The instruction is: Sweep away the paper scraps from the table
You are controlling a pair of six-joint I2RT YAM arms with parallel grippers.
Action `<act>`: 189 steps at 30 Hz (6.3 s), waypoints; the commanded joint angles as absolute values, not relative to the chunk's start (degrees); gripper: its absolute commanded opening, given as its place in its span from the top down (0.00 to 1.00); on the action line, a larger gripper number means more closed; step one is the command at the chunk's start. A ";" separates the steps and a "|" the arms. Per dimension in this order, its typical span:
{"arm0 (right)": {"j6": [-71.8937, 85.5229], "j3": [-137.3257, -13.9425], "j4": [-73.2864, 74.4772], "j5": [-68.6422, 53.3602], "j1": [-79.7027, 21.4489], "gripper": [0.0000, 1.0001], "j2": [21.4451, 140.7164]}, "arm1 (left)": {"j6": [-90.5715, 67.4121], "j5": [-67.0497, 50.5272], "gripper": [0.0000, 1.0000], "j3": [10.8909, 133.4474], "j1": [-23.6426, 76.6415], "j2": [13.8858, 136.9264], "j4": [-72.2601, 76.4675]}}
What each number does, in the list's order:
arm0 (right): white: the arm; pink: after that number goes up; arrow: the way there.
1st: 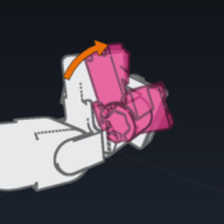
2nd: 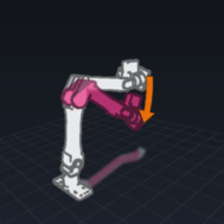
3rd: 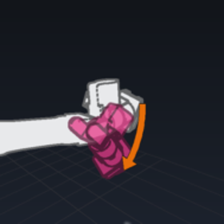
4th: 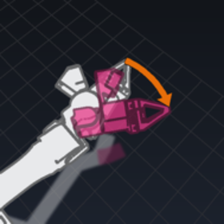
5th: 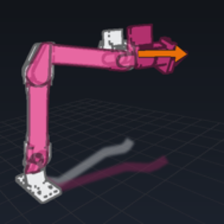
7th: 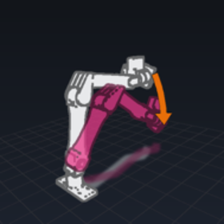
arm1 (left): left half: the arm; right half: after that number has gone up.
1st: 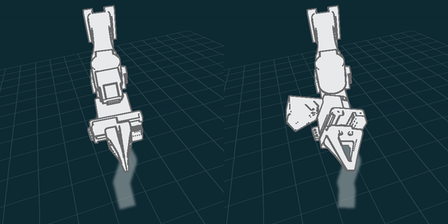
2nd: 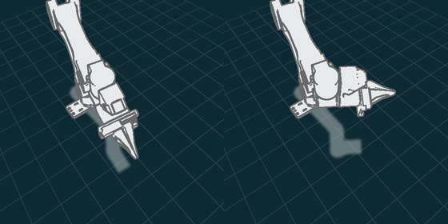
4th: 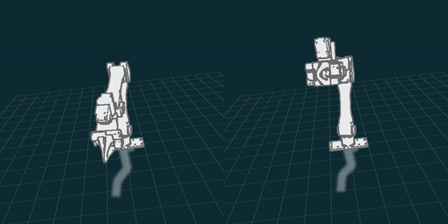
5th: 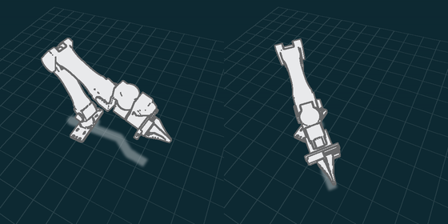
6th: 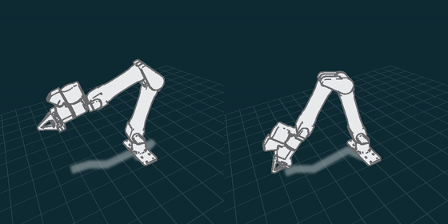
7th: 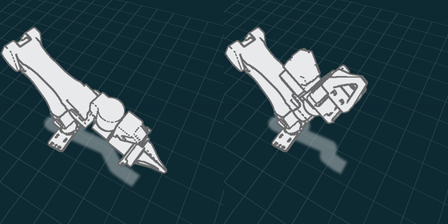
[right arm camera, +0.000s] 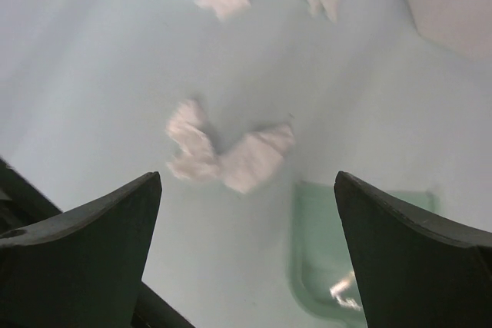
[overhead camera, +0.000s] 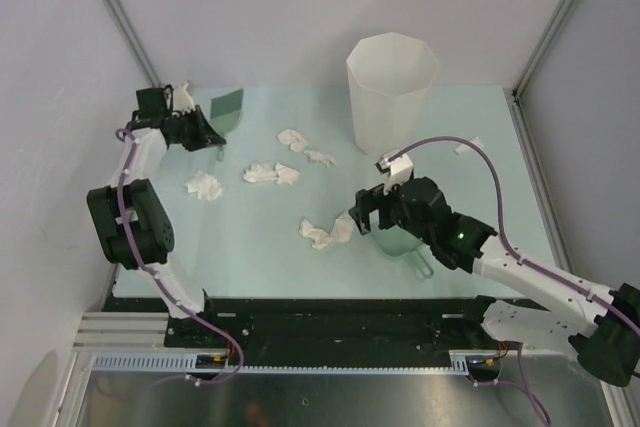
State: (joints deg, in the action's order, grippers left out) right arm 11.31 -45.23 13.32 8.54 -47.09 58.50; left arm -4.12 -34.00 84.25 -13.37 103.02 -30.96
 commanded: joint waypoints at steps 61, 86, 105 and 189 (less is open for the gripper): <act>36.56 -57.04 -49.65 -22.16 -40.25 1.00 65.83 | 3.61 -65.30 0.13 89.63 15.81 63.19 -41.40; 36.41 -52.47 -49.78 -9.09 -44.12 0.88 64.08 | -2.55 -61.63 1.00 90.53 19.95 62.76 -39.20; 45.40 -57.57 63.76 26.53 -51.13 0.00 66.61 | 25.05 16.44 1.00 69.87 16.35 65.30 -43.24; 3.34 -135.08 75.67 8.52 -66.89 1.00 144.23 | 37.09 -1.21 1.00 58.89 1.58 72.86 -56.93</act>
